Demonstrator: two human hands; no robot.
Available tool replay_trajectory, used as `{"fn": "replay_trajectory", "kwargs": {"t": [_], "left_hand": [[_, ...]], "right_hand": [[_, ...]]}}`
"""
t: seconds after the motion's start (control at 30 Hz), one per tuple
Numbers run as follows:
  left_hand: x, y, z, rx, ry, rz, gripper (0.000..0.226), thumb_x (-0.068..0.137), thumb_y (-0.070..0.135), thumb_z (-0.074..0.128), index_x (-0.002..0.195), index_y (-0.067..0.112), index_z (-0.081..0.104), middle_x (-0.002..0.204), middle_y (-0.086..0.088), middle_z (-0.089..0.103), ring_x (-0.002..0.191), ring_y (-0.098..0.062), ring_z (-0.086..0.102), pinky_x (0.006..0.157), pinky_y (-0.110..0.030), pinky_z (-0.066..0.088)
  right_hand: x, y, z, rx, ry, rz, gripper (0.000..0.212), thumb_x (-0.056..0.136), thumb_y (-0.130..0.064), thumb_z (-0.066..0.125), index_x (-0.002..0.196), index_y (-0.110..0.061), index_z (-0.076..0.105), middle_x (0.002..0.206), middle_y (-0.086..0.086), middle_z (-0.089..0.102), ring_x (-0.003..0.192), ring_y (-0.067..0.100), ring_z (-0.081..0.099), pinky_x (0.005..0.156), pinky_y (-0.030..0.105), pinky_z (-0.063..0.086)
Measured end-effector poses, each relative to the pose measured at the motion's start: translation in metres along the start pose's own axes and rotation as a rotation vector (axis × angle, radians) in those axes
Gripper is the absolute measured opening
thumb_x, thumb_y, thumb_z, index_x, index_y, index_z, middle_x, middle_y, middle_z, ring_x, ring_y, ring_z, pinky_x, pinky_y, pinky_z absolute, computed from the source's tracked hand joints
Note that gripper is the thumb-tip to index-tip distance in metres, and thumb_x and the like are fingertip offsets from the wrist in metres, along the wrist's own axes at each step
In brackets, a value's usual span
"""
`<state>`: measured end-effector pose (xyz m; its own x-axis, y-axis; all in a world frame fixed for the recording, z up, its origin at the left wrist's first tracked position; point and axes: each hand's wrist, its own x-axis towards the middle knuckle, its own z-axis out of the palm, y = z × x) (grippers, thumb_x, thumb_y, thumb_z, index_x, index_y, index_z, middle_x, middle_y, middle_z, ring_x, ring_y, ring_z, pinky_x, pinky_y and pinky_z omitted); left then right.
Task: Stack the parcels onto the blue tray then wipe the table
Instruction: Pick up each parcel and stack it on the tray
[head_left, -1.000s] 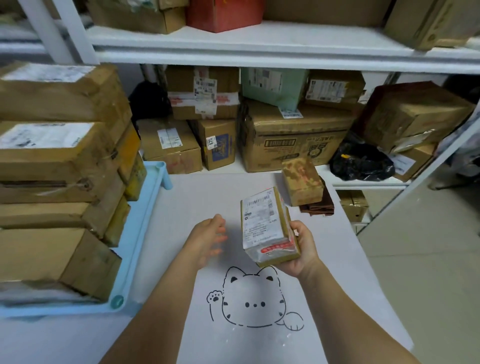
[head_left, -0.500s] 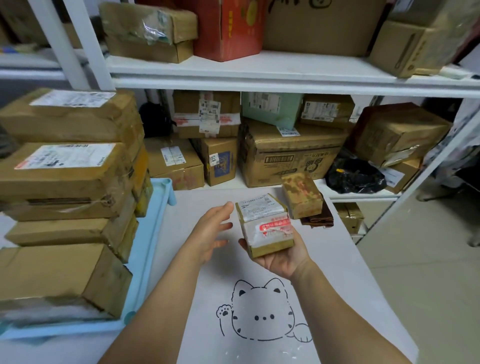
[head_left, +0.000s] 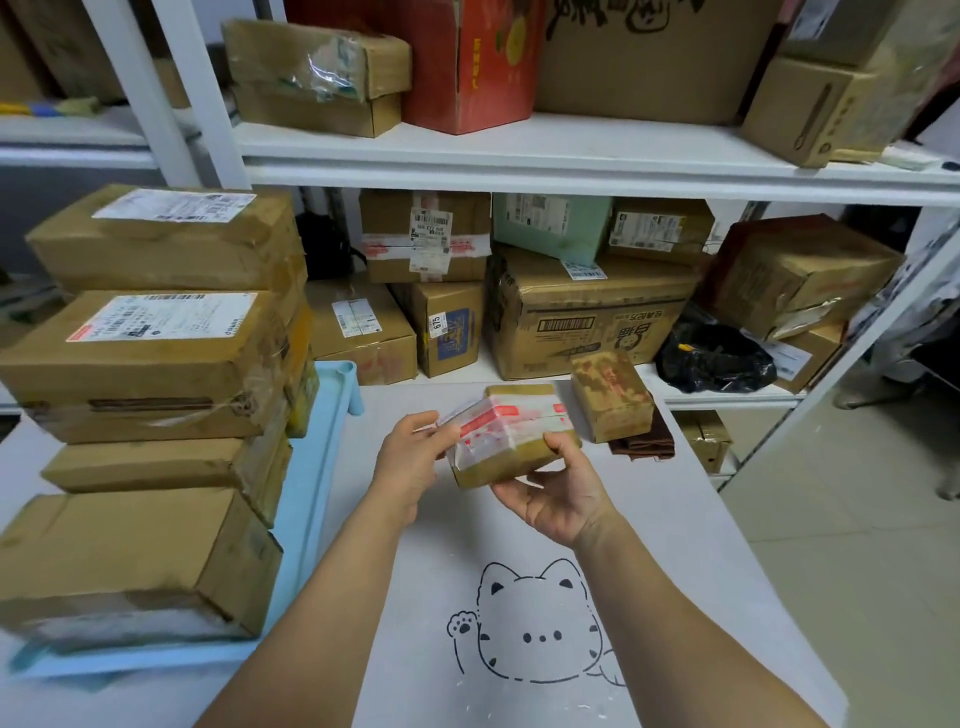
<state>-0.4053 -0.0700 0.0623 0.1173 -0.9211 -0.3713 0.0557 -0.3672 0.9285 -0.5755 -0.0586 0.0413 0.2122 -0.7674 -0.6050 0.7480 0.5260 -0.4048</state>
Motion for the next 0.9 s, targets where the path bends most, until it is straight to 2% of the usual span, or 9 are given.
{"fn": "replay_trajectory", "kwargs": {"t": [0.07, 0.17, 0.2, 0.3, 0.4, 0.47, 0.6, 0.77, 0.9], "left_hand": [[0.003, -0.001, -0.003, 0.048, 0.125, -0.015, 0.034, 0.089, 0.025, 0.062, 0.121, 0.015, 0.055, 0.12, -0.007, 0.058, 0.108, -0.023, 0.055, 0.093, -0.039, 0.046], [0.002, 0.0, -0.005, 0.034, 0.29, -0.008, 0.015, 0.093, 0.023, 0.055, 0.106, 0.015, 0.056, 0.112, -0.006, 0.059, 0.092, -0.02, 0.056, 0.081, -0.033, 0.048], [0.001, 0.001, -0.005, 0.025, 0.308, 0.009, 0.014, 0.094, 0.024, 0.054, 0.103, 0.014, 0.057, 0.107, -0.007, 0.061, 0.083, -0.019, 0.056, 0.075, -0.031, 0.048], [-0.004, 0.007, -0.002, -0.012, 0.18, 0.045, 0.01, 0.095, 0.024, 0.052, 0.096, 0.016, 0.059, 0.093, -0.01, 0.063, 0.066, -0.018, 0.055, 0.06, -0.027, 0.047], [-0.013, 0.014, 0.007, 0.0, -0.026, 0.02, 0.02, 0.095, 0.03, 0.052, 0.112, 0.019, 0.058, 0.094, -0.006, 0.063, 0.076, -0.02, 0.06, 0.07, -0.033, 0.056], [-0.016, 0.014, 0.011, 0.054, -0.086, 0.013, 0.028, 0.096, 0.035, 0.049, 0.121, 0.024, 0.054, 0.109, -0.005, 0.061, 0.09, -0.02, 0.062, 0.079, -0.037, 0.057], [-0.019, 0.013, 0.016, 0.113, -0.121, -0.068, 0.046, 0.095, 0.051, 0.036, 0.136, 0.029, 0.041, 0.13, -0.004, 0.051, 0.12, -0.025, 0.052, 0.089, -0.048, 0.052], [-0.019, 0.019, 0.014, -0.009, -0.057, -0.136, 0.049, 0.097, 0.054, 0.024, 0.133, 0.029, 0.046, 0.133, -0.01, 0.053, 0.119, -0.028, 0.052, 0.086, -0.048, 0.05], [-0.014, 0.017, 0.012, -0.035, 0.0, -0.171, 0.053, 0.094, 0.057, 0.034, 0.134, 0.024, 0.044, 0.132, -0.011, 0.054, 0.119, -0.031, 0.053, 0.094, -0.051, 0.047]], "right_hand": [[0.0, -0.001, 0.0, -0.052, 0.008, -0.072, 0.032, 0.085, -0.015, 0.065, 0.107, 0.001, 0.048, 0.105, 0.023, 0.059, 0.098, 0.037, 0.064, 0.096, 0.052, 0.049], [0.004, 0.001, 0.001, -0.246, 0.064, -0.178, 0.024, 0.087, -0.009, 0.064, 0.11, -0.007, 0.056, 0.088, 0.01, 0.062, 0.065, 0.015, 0.065, 0.094, 0.04, 0.05], [0.006, 0.002, 0.002, -0.296, 0.083, -0.213, 0.028, 0.086, -0.007, 0.064, 0.113, -0.008, 0.057, 0.09, 0.009, 0.064, 0.066, 0.013, 0.065, 0.09, 0.037, 0.051], [0.009, 0.005, 0.007, -0.418, 0.164, -0.322, 0.051, 0.079, -0.001, 0.071, 0.125, -0.01, 0.051, 0.119, 0.009, 0.064, 0.103, 0.021, 0.062, 0.08, 0.03, 0.05], [0.002, 0.007, 0.016, -0.502, 0.185, -0.456, 0.062, 0.065, 0.003, 0.08, 0.117, -0.017, 0.052, 0.107, 0.0, 0.065, 0.098, 0.014, 0.062, 0.07, 0.024, 0.047], [-0.003, 0.01, 0.022, -0.601, 0.151, -0.541, 0.059, 0.064, 0.006, 0.08, 0.106, -0.022, 0.05, 0.098, -0.01, 0.061, 0.09, 0.005, 0.059, 0.066, 0.021, 0.045], [-0.008, 0.01, 0.023, -0.804, 0.132, -0.532, 0.06, 0.076, 0.004, 0.069, 0.123, -0.022, 0.043, 0.11, -0.01, 0.055, 0.102, 0.014, 0.056, 0.077, 0.026, 0.05], [-0.017, -0.002, 0.025, -0.801, 0.152, -0.535, 0.05, 0.086, 0.012, 0.039, 0.123, -0.015, 0.06, 0.119, 0.0, 0.059, 0.087, 0.003, 0.055, 0.055, 0.011, 0.044], [-0.022, -0.004, 0.024, -0.791, 0.148, -0.551, 0.054, 0.087, 0.018, 0.028, 0.118, -0.006, 0.066, 0.108, -0.001, 0.059, 0.09, 0.013, 0.056, 0.048, 0.004, 0.043]]}}
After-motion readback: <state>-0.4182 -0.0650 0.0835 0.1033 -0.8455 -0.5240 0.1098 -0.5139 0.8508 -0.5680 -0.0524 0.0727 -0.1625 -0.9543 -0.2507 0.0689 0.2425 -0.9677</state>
